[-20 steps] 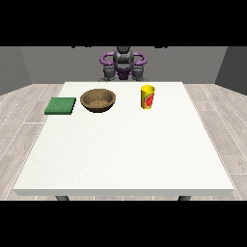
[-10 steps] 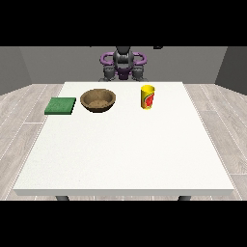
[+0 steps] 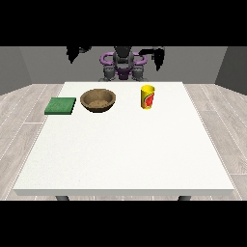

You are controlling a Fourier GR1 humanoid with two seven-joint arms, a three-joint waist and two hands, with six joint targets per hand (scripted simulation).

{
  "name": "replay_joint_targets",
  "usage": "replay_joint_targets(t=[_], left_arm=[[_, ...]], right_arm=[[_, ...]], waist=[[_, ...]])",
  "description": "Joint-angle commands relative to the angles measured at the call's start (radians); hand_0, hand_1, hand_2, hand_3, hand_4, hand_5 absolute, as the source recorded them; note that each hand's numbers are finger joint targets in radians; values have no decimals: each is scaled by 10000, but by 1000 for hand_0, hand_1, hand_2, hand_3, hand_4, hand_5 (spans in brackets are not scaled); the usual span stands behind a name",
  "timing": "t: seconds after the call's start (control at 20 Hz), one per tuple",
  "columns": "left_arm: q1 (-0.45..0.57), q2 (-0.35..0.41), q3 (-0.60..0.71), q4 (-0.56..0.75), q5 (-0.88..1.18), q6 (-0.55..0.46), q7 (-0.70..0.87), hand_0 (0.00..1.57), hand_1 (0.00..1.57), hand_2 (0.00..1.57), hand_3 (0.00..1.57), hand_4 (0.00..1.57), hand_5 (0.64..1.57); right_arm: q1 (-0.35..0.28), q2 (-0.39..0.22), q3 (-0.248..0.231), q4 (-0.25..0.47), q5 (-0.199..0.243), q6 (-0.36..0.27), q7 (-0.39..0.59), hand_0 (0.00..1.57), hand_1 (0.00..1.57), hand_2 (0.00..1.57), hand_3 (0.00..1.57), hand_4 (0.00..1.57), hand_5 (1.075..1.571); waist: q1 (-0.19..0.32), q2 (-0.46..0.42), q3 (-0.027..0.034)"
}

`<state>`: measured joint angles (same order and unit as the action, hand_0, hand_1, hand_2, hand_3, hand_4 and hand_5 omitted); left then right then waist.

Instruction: Pick the cup and pour the ball into the bowl, then pick the bowl and place it on the pad

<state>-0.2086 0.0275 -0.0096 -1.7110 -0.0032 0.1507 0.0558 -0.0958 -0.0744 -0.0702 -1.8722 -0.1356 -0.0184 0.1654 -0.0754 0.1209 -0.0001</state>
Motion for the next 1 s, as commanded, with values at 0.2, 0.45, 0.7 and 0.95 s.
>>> replay_joint_targets(t=[0.2,0.45,0.7,0.95], left_arm=[[-397,512,1171,2949,392,-714,-3111,0,0,0,0,360,1483],[-609,494,1072,4493,205,-986,-3929,0,0,0,0,0,1451],[-1654,849,1545,6225,457,-1367,-4270,0,0,0,0,138,1433],[-1760,626,1772,8001,444,-1297,-5680,0,0,0,0,189,1423]], right_arm=[[-390,-610,-824,336,-883,924,-944,0,0,0,0,681,1551],[-293,-1084,-1672,1774,-1265,1604,-1901,0,0,0,0,667,1559],[-366,-1109,-1742,2652,-1305,1839,-2161,0,0,0,0,670,1560],[-572,-1591,-2111,2891,-1621,2081,-1785,0,0,0,0,671,1563]], waist=[[-549,1351,-5],[-335,998,1],[-271,799,0],[-369,692,-2]])
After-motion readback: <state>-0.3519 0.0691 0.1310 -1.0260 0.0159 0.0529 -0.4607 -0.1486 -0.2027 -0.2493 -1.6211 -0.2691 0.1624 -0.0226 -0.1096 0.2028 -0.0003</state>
